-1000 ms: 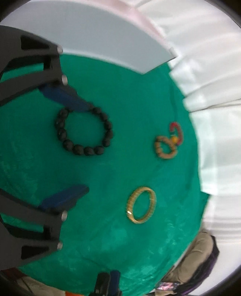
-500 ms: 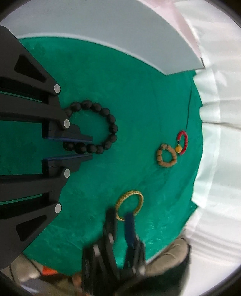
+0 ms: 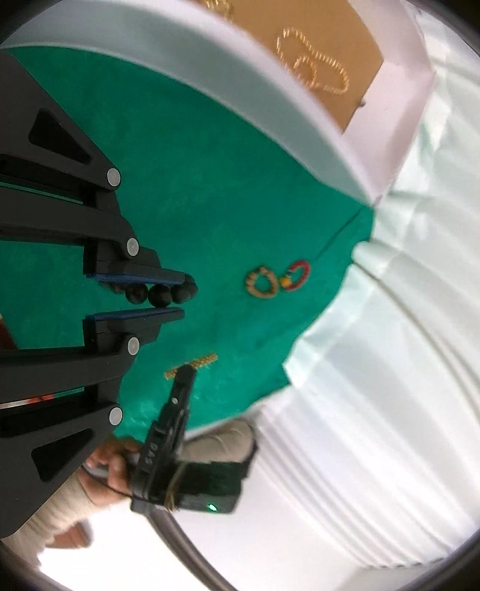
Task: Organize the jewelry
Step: 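Carry the black bracelet and gold bangle over the white box, then open both tools to drop the bracelets, then return over the table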
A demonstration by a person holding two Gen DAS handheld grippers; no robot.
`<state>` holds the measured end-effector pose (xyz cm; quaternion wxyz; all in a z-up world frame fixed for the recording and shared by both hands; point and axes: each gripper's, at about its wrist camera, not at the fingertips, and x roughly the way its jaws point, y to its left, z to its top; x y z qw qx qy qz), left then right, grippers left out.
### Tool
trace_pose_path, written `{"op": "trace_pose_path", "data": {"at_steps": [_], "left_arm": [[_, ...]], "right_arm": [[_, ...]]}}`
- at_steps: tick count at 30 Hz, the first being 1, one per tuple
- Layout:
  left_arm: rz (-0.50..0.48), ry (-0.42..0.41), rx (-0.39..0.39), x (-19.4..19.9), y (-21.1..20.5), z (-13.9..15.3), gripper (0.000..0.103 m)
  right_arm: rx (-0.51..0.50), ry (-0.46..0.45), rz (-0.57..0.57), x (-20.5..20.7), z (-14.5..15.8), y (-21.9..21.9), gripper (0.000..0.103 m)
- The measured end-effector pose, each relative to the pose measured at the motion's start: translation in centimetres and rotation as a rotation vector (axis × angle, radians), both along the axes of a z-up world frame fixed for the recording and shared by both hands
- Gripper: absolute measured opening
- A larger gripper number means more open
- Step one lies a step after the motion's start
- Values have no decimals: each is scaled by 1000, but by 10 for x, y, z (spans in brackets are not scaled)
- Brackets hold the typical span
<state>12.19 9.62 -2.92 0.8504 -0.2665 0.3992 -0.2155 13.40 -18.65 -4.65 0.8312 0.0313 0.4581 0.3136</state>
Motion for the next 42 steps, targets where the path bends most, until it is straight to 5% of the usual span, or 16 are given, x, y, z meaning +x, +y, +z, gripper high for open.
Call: {"op": "trace_pose_path", "data": {"at_steps": [10, 15, 23, 32, 33, 34, 35, 37, 42], "left_arm": [[278, -125, -15, -69, 100, 111, 10], [431, -111, 77, -76, 165, 129, 10], [637, 41, 316, -29, 244, 74, 10], [609, 297, 330, 33, 276, -36, 11], [592, 316, 336, 37, 273, -43, 14], [584, 330, 336, 39, 269, -45, 27], [585, 341, 333, 40, 268, -48, 53], [618, 326, 329, 32, 268, -45, 76], [628, 222, 352, 2, 254, -13, 79]], "right_arm": [[82, -98, 126, -9, 59, 73, 6], [103, -143, 226, -3, 84, 142, 6], [2, -156, 361, 24, 79, 284, 6], [-209, 32, 381, 64, -6, 398, 9], [-206, 52, 384, 66, -13, 403, 9], [-197, 67, 385, 66, -16, 406, 12], [-181, 81, 381, 67, -18, 409, 17], [-125, 77, 352, 67, -14, 405, 43], [-56, -30, 316, 48, 16, 363, 43]]}}
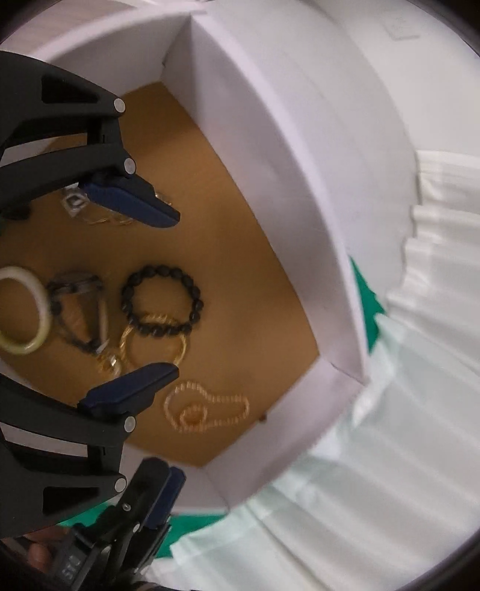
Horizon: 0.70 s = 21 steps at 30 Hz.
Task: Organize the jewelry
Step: 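Open both tools to drop the bracelets, then return over the table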
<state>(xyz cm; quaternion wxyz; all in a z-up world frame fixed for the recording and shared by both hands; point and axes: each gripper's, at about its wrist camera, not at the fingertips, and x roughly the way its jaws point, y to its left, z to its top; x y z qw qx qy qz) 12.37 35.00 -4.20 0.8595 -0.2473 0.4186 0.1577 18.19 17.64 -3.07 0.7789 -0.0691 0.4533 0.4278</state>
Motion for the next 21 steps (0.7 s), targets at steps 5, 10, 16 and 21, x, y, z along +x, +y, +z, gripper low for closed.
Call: {"op": "trace_pose_path", "data": {"at_steps": [5, 10, 16, 21], "left_arm": [[-60, -99, 67, -33, -47, 36, 87], [-197, -177, 103, -49, -124, 63, 91], [-399, -224, 46, -51, -221, 60, 99], [-506, -131, 50, -22, -281, 7, 98]], "right_arm": [[24, -149, -57, -37, 15, -79, 64], [-70, -237, -222, -56, -12, -181, 66], [-239, -277, -443, -68, -59, -293, 66], [-293, -261, -603, -72, -84, -367, 66]]}}
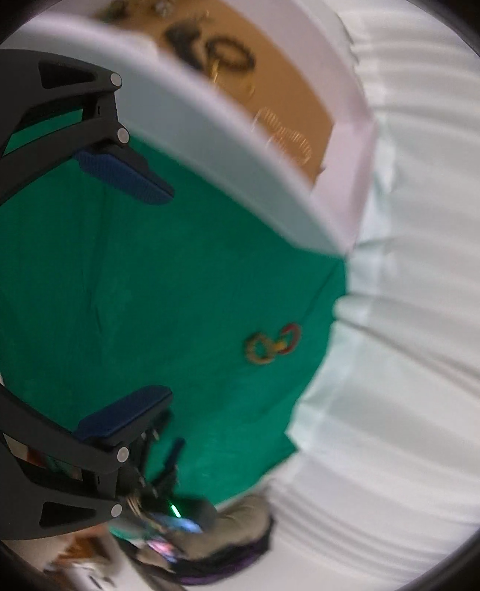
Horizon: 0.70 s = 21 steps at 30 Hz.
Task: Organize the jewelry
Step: 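Open both tools to drop the bracelets, then return over the table, then move the left tool toward the red bead bracelet with yellow bead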
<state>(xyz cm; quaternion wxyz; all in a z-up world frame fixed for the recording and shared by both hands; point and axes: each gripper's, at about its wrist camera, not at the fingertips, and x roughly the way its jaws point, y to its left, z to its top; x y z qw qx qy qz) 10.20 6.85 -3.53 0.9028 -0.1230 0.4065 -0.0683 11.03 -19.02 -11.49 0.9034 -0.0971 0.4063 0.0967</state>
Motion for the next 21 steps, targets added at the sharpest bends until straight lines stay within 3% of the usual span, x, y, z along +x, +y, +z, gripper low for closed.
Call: {"op": "trace_pose_path", "data": {"at_steps": [6, 14, 21], "left_arm": [[-54, 78, 76, 40, -34, -54, 98], [-60, 32, 181, 66, -53, -80, 98], [-57, 43, 132, 66, -45, -82, 98]], "right_arm": [[33, -8, -121, -7, -11, -55, 66], [77, 16, -147, -11, -23, -69, 73], [84, 26, -138, -12, -26, -68, 79]]}}
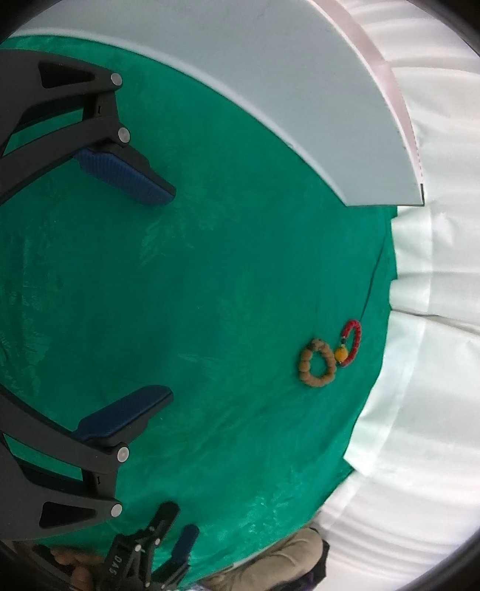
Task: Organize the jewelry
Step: 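Move the left tool toward the red bead bracelet with yellow bead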
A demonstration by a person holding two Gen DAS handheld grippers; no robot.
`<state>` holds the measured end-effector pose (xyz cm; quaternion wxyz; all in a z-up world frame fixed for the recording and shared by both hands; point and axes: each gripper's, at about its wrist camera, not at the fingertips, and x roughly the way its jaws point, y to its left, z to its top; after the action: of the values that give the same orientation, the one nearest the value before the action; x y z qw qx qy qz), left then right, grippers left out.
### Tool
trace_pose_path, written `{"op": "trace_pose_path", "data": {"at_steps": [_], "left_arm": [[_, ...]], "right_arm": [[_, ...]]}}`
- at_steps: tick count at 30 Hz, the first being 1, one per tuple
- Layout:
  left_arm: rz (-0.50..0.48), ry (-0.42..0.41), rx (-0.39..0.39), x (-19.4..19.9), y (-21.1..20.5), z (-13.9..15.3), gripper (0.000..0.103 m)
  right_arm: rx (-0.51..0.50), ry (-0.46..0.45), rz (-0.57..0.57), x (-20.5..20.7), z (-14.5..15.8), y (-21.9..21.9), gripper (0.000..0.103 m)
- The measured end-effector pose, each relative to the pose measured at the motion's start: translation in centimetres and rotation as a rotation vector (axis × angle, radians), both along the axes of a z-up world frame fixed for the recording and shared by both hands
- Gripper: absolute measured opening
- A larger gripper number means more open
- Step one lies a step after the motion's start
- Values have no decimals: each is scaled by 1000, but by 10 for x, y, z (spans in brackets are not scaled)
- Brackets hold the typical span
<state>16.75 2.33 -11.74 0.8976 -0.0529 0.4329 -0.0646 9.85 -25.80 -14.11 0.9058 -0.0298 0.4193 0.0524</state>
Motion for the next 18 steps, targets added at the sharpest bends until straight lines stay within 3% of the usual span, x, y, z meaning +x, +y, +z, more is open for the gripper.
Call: {"op": "trace_pose_path", "data": {"at_steps": [18], "left_arm": [[-1, 12, 19, 0, -4, -2, 102]], "right_arm": [[-6, 2, 0, -1, -1, 1, 81]]}}
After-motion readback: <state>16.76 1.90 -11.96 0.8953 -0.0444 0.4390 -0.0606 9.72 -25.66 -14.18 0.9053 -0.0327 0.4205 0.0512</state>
